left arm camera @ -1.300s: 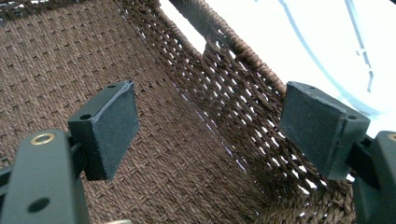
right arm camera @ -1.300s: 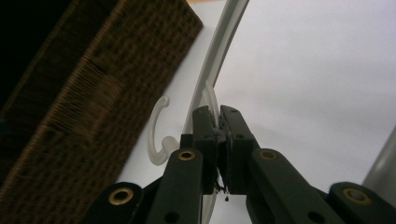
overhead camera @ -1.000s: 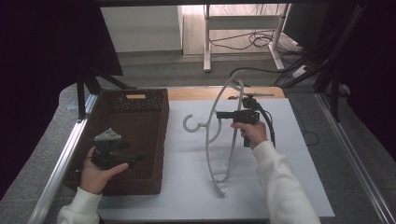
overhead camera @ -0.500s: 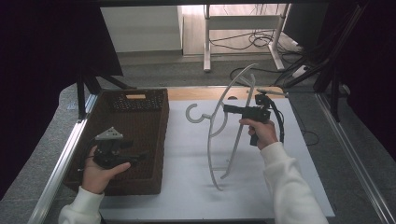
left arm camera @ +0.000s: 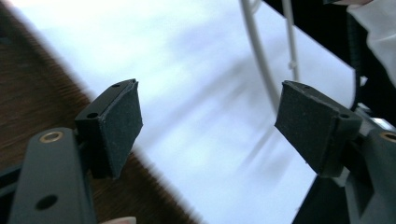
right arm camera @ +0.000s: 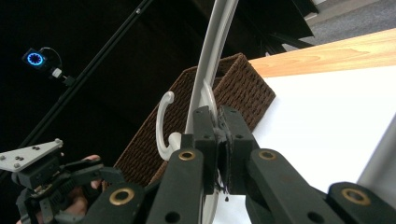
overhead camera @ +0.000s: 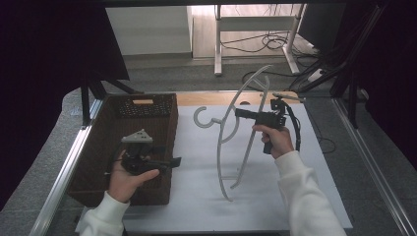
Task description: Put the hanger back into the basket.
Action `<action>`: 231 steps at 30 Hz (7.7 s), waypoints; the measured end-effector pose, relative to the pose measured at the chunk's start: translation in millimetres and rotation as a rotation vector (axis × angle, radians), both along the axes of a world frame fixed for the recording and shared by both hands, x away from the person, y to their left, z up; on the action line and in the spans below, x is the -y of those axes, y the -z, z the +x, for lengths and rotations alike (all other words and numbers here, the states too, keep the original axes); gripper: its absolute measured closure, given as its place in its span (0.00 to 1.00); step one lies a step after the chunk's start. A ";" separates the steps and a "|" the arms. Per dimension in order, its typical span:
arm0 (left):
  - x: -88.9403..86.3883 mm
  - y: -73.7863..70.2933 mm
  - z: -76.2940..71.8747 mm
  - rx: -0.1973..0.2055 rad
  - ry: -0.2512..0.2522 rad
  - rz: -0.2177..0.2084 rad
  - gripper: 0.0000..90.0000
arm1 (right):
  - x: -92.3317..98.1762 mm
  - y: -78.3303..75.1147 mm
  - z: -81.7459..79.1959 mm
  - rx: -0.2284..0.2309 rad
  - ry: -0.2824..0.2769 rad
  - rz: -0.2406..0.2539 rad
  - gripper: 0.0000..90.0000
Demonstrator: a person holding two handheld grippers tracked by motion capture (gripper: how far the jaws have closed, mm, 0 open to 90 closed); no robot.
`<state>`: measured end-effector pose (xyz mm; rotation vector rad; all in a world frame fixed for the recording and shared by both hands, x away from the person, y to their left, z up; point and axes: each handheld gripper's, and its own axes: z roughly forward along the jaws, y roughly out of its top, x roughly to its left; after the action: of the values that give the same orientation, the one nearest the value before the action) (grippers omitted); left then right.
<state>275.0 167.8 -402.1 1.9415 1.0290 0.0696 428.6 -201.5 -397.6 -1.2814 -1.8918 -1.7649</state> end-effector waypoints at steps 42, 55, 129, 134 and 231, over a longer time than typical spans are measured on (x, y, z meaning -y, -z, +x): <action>95.4 36.6 53.6 -0.122 0.059 -0.049 0.37 | -2.4 5.4 -0.4 -0.004 -0.029 0.024 0.96; 100.3 38.1 55.2 -0.128 0.073 -0.104 0.85 | -1.2 3.6 -2.0 0.007 -0.035 0.033 0.96; 23.9 -15.7 52.3 -0.063 -0.085 -0.264 0.90 | 153.9 36.6 -119.7 0.037 0.057 -0.198 0.46; 7.9 -25.3 47.8 -0.040 -0.101 -0.254 0.90 | 150.5 38.3 -117.3 0.035 0.051 -0.207 0.47; -202.2 25.4 17.5 -0.003 -0.312 -0.005 0.38 | 145.5 56.3 -106.0 -0.005 0.076 -0.283 0.45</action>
<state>292.5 370.0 -427.5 1.7625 1.3247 0.2384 322.6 -347.0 -454.0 -1.4667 -2.1778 -1.5667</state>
